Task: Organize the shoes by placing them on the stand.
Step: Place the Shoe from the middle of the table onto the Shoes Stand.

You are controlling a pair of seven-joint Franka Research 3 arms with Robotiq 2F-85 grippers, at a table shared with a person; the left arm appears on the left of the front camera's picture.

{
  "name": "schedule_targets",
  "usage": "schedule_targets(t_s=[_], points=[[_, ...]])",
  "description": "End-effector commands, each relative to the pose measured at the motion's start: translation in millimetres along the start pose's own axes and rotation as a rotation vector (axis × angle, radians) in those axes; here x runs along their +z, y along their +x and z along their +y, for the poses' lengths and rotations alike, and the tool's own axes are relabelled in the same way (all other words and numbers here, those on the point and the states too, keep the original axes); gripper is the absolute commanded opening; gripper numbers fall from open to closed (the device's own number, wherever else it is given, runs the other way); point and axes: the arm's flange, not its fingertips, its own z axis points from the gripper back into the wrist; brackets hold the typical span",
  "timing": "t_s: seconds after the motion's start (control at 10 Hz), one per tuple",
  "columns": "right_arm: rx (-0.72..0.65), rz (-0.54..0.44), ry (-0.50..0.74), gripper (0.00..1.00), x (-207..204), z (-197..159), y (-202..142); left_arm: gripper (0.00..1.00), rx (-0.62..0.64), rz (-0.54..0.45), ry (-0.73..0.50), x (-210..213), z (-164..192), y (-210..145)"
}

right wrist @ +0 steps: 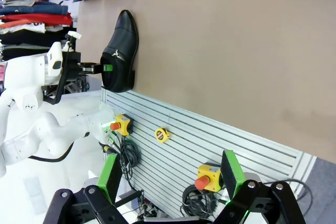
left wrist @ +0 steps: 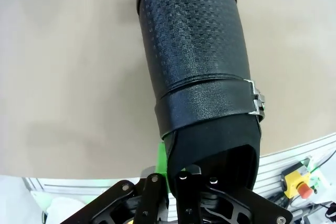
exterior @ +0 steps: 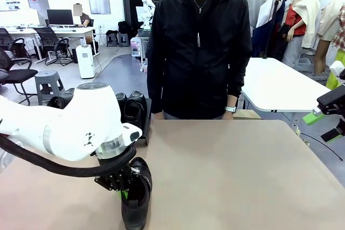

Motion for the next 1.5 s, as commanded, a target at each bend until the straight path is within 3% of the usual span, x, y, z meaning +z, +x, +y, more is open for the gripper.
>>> schedule_targets(t_s=[0.0,0.3,0.6,0.8,1.1,1.3,1.4], points=[[0.009,-0.006,0.031,1.0,2.8,2.4,1.5,0.0,-0.034,-0.053,0.007,14.2,-5.1,-7.1],[0.009,-0.006,0.031,1.0,2.8,2.4,1.5,0.0,-0.261,-0.169,-0.036,84.8,7.0,-56.2],[0.009,-0.006,0.031,1.0,2.8,2.4,1.5,0.0,-0.068,-0.388,-0.073,146.6,65.8,-76.5],[0.009,-0.006,0.031,1.0,2.8,2.4,1.5,0.0,0.11,-0.449,-0.112,183.0,133.3,-70.3],[0.009,-0.006,0.031,1.0,2.8,2.4,1.5,0.0,0.219,-0.377,-0.12,199.7,236.4,-46.5],[0.009,-0.006,0.031,1.0,2.8,2.4,1.5,0.0,0.259,-0.328,-0.175,183.6,248.2,-36.2],[0.009,-0.006,0.031,1.0,2.8,2.4,1.5,0.0,0.247,-0.362,-0.132,227.9,244.6,-31.9]])
